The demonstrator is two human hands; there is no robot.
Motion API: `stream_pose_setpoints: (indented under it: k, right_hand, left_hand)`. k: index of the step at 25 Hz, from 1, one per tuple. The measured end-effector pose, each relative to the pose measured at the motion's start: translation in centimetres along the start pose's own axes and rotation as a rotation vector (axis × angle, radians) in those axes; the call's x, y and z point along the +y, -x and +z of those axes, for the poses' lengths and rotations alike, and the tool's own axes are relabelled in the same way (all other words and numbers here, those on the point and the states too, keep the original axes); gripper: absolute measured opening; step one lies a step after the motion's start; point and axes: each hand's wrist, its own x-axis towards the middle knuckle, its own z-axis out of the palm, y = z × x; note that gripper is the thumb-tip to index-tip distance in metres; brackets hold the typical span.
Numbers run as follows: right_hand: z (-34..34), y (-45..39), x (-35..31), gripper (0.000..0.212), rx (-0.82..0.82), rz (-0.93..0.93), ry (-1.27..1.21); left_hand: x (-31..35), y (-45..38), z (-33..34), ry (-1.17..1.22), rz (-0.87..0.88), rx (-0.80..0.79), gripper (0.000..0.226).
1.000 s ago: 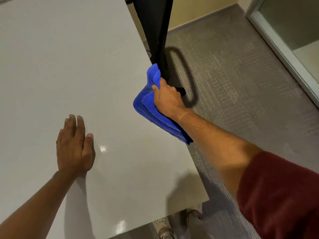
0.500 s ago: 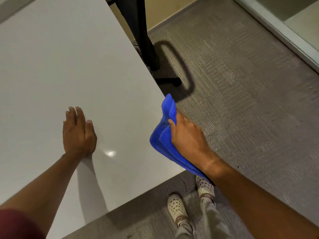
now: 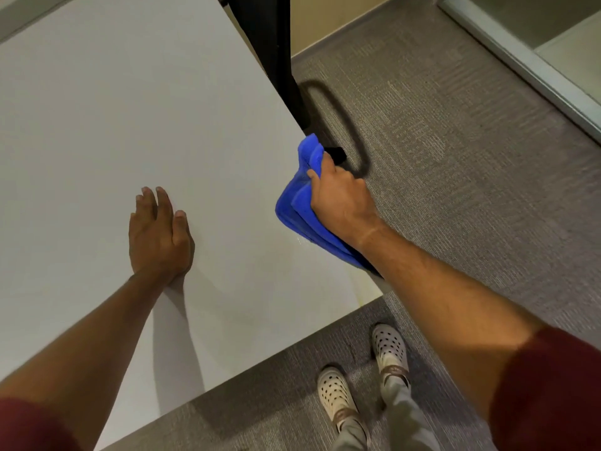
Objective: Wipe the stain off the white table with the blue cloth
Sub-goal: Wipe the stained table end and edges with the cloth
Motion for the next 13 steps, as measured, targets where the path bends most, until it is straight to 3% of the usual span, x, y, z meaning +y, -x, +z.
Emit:
stream_pose_setpoints:
  k: [9,13]
  right_hand:
    - [-0.9,10.2,3.9,0.038,0.021,0.065,-0.049]
    - [-1.5,14.2,6.0,0.050,-0.080,-0.045,-0.138]
  left_hand:
    - [-0.2,0.2,0.0,-0.006,0.018,0.010,0.068]
    - [-0.4,0.1,0.1,0.006,0.029,0.012,0.067]
